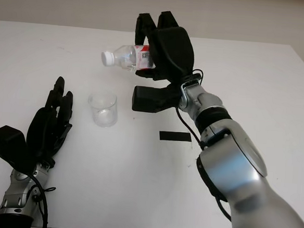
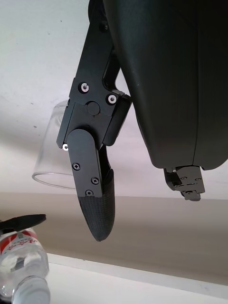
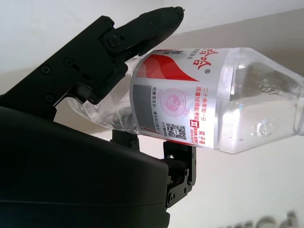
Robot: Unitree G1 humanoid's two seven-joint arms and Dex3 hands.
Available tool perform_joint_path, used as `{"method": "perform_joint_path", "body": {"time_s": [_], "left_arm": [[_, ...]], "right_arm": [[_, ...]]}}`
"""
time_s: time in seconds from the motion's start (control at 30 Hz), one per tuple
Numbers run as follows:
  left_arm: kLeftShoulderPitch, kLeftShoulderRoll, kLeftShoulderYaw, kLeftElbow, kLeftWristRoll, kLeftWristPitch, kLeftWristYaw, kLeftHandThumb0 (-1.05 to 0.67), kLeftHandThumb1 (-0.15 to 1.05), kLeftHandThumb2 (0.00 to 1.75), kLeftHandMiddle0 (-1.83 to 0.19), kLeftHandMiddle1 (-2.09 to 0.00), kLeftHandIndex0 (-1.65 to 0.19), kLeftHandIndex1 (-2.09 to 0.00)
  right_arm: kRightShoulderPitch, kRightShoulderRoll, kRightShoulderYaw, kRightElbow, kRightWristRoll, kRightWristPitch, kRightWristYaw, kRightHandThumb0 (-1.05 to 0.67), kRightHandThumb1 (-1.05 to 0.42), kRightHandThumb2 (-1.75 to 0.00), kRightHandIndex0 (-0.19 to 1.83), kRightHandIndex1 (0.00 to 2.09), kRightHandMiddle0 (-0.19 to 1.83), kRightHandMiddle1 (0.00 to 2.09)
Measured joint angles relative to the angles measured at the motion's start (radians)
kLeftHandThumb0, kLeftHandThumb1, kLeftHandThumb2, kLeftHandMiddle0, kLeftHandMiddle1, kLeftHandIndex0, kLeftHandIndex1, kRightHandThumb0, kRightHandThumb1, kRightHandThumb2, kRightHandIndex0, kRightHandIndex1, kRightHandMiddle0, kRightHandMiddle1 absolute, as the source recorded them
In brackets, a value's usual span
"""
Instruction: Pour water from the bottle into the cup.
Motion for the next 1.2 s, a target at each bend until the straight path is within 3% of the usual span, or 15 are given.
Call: {"method": "perform_joint_path", "body": {"time_s": [0.2, 0.47, 0.63, 0.83, 1.03, 1.2], "left_arm": [[0.010, 0.001, 0.000, -0.021, -0.007, 0.024, -0.015, -0.75, 1.05, 0.56, 0.16, -0.05, 0.17, -0.05], [0.017, 0.000, 0.000, -0.031, -0.013, 0.030, -0.024, -0.75, 1.05, 0.56, 0.17, -0.05, 0.17, -0.05], [0.020, -0.001, -0.001, -0.036, -0.013, 0.037, -0.026, -0.75, 1.05, 0.57, 0.17, -0.05, 0.17, -0.05], [0.024, -0.002, -0.002, -0.043, -0.013, 0.042, -0.028, -0.75, 1.05, 0.57, 0.18, -0.05, 0.18, -0.05], [0.030, -0.007, -0.002, -0.050, -0.017, 0.049, -0.029, -0.75, 1.05, 0.57, 0.18, -0.05, 0.19, -0.05], [0.035, -0.008, -0.005, -0.052, -0.017, 0.049, -0.030, -0.76, 1.05, 0.58, 0.19, -0.05, 0.19, -0.04]], "right_arm": [[0.109, 0.025, -0.184, -0.045, 0.234, -0.066, 0.197, -0.46, -1.05, -0.46, 1.28, 2.09, 0.75, 2.09], [0.228, 0.087, -0.411, -0.163, 0.531, -0.014, 0.508, -0.42, -1.05, -0.48, 1.17, 2.09, 0.75, 2.09], [0.297, 0.108, -0.492, -0.287, 0.634, 0.093, 0.622, -0.41, -1.05, -0.49, 1.16, 2.09, 0.78, 2.09], [0.448, 0.123, -0.532, -0.556, 0.715, 0.274, 0.733, -0.39, -1.05, -0.51, 1.23, 2.09, 0.75, 2.09], [0.598, 0.120, -0.538, -0.868, 0.715, 0.516, 0.767, -0.43, -1.05, -0.47, 1.25, 2.09, 0.79, 2.09], [0.693, 0.097, -0.537, -1.056, 0.693, 0.645, 0.793, -0.42, -1.05, -0.47, 1.29, 2.09, 0.84, 2.09]]}}
